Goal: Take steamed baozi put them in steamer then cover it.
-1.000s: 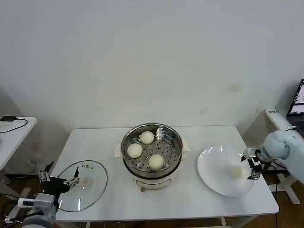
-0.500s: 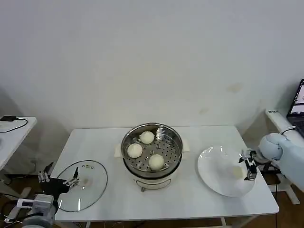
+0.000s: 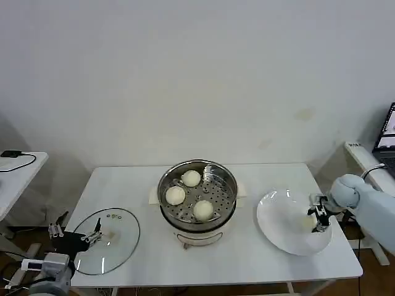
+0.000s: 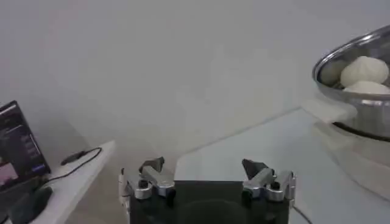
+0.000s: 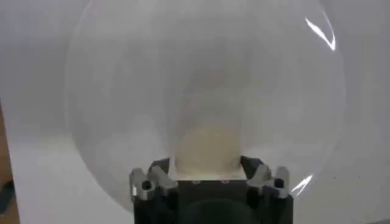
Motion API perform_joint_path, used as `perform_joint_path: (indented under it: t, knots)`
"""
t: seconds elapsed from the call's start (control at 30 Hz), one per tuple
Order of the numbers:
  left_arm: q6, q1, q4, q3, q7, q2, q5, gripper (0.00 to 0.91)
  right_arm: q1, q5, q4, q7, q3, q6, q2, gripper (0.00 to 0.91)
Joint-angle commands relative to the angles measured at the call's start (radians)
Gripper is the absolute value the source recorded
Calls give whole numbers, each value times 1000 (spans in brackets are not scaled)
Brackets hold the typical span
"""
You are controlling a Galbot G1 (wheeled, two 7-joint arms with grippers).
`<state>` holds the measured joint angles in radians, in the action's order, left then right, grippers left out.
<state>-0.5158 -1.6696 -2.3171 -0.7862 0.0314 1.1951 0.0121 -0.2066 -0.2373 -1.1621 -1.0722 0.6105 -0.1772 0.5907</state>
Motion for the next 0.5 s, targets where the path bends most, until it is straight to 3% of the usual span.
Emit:
perform_joint_path:
  t: [0.03,0.2,0.37,0.5]
  knots:
    - [0,-1,-2,1,1,3,-1,907,9,5,-6,-2,6,-3,0,554]
    - [0,0,-5,0,1,3,-2,907,51,32,-37,-2,33,-11,-25,534]
    - [-1,0,-6,-4,1,0,-2,907,217,103,-139,2,164,-31,-98,534]
    - [-1,10,0,1,1,-3,-2,907,447,180,-196,4,285,-56,-117,544]
